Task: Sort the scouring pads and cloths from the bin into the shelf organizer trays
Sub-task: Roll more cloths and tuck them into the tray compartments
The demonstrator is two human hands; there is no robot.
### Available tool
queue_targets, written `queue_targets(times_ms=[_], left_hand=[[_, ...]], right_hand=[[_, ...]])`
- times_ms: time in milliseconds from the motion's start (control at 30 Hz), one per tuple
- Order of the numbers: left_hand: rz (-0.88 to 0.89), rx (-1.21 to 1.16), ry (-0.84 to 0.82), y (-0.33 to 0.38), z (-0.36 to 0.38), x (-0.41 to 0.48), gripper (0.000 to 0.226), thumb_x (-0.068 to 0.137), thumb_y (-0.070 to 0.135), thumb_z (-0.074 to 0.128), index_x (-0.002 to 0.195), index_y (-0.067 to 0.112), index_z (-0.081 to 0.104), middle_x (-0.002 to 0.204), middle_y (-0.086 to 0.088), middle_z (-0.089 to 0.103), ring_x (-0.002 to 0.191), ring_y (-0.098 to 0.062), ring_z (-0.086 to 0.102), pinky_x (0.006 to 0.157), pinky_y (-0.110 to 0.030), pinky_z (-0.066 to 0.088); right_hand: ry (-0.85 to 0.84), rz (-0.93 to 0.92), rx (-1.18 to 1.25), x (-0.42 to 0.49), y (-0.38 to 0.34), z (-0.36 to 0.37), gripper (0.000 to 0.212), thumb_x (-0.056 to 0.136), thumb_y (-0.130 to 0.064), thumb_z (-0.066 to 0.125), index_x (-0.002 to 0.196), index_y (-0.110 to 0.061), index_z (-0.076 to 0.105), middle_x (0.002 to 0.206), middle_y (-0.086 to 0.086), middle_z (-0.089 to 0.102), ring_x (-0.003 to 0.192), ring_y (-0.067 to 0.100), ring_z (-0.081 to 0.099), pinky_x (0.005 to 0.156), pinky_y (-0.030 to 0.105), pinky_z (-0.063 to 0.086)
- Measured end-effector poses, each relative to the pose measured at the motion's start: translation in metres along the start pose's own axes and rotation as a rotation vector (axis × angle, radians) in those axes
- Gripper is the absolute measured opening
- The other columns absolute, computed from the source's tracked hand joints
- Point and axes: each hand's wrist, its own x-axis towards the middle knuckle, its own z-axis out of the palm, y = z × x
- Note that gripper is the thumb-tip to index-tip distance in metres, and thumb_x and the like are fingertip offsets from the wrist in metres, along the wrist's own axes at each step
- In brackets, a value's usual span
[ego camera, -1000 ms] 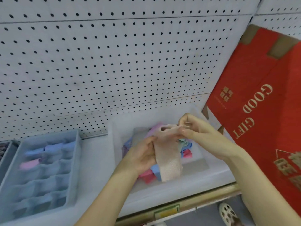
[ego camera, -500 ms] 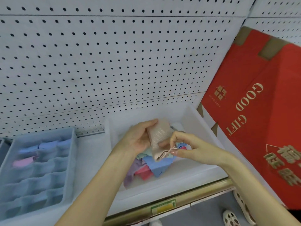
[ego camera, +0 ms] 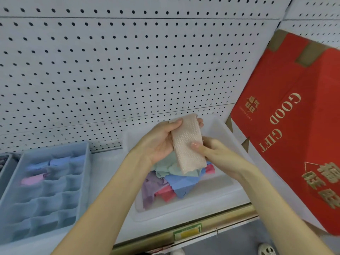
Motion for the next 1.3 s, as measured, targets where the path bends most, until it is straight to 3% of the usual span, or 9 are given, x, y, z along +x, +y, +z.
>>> queue_targets(times_ms=[167,333,400,500,667,833,1067,1167,1300], left_hand=[[-0.01,0.191,0.082,0.001,-0.015,0.001,0.038,0.102,0.024,0.045,0.128,-0.002,0.053,0.112,-0.02,0.053,0.097,-0.033,0.046,0.089,-0.039,0.05],[-0.123,0.46,0.207,-0.021,-0.027,-0.011,0.028,0.092,0.01,0.063,0.119,0.004,0.057,0.104,-0.015,0.07,0.088,-0.024,0.071,0.072,-0.033,0.059],[-0.047,0.493,0.258,-0.028,-0.032,-0.014,0.03,0.091,0.005,0.063,0.119,0.006,0.053,0.103,-0.015,0.071,0.087,-0.024,0.072,0.068,-0.031,0.059],[0.082,0.502,0.302,-0.038,-0.035,-0.018,0.039,0.089,0.001,0.064,0.12,0.015,0.045,0.103,-0.011,0.071,0.086,-0.021,0.071,0.064,-0.029,0.057],[0.286,0.542,0.301,-0.054,-0.031,-0.02,0.027,0.091,-0.005,0.058,0.101,0.019,0.053,0.091,-0.014,0.069,0.075,-0.022,0.064,0.064,-0.033,0.055],[0.173,0.475,0.138,-0.053,-0.033,-0.026,0.043,0.095,-0.011,0.04,0.099,0.014,0.075,0.101,-0.007,0.074,0.097,-0.026,0.068,0.082,-0.041,0.057],[0.079,0.527,0.019,-0.052,-0.03,-0.038,0.061,0.078,-0.025,0.058,0.121,0.019,0.062,0.124,0.0,0.067,0.113,-0.022,0.064,0.085,-0.029,0.055],[0.119,0.575,0.151,-0.057,-0.02,-0.037,0.051,0.077,-0.021,0.064,0.108,0.02,0.068,0.111,0.0,0.072,0.102,-0.019,0.068,0.085,-0.028,0.056],[0.202,0.503,0.392,-0.074,-0.004,-0.033,0.009,0.084,0.001,0.069,0.084,0.008,0.073,0.086,-0.008,0.075,0.083,-0.021,0.071,0.08,-0.029,0.057]], right_hand=[[0.247,-0.099,0.061,0.015,-0.005,0.014,0.042,0.089,-0.03,0.062,0.091,0.012,0.062,0.075,0.013,0.061,0.065,0.021,0.059,0.048,0.023,0.047],[0.417,-0.129,0.001,0.028,0.008,0.025,0.025,0.087,-0.02,0.069,0.08,0.004,0.065,0.067,0.019,0.061,0.061,0.02,0.056,0.055,0.036,0.047],[0.379,-0.095,0.031,0.027,0.015,0.025,0.012,0.086,-0.01,0.07,0.092,-0.001,0.065,0.079,0.018,0.07,0.071,0.027,0.066,0.064,0.042,0.055],[0.354,-0.014,0.22,0.023,0.021,0.024,0.037,0.082,-0.001,0.07,0.113,-0.005,0.05,0.09,0.015,0.072,0.076,0.024,0.071,0.063,0.032,0.058],[0.374,-0.11,0.356,0.012,0.033,0.023,0.036,0.084,0.007,0.065,0.104,-0.017,0.047,0.081,0.008,0.068,0.067,0.021,0.067,0.052,0.025,0.05],[0.2,-0.197,0.296,0.003,0.038,0.011,0.025,0.088,0.003,0.059,0.08,-0.016,0.074,0.086,0.004,0.068,0.073,0.013,0.063,0.059,0.018,0.047],[-0.083,-0.107,0.365,-0.007,0.049,-0.013,0.062,0.065,0.014,0.04,0.107,-0.016,0.074,0.107,0.017,0.07,0.103,0.029,0.064,0.084,0.031,0.049],[-0.039,-0.144,0.198,-0.012,0.05,-0.011,0.057,0.073,0.026,0.054,0.109,-0.015,0.07,0.093,0.01,0.074,0.093,0.019,0.068,0.076,0.025,0.051],[0.24,-0.168,0.264,-0.01,0.053,0.005,0.021,0.077,0.006,0.069,0.089,-0.011,0.072,0.078,-0.002,0.075,0.072,0.009,0.069,0.064,0.02,0.052]])
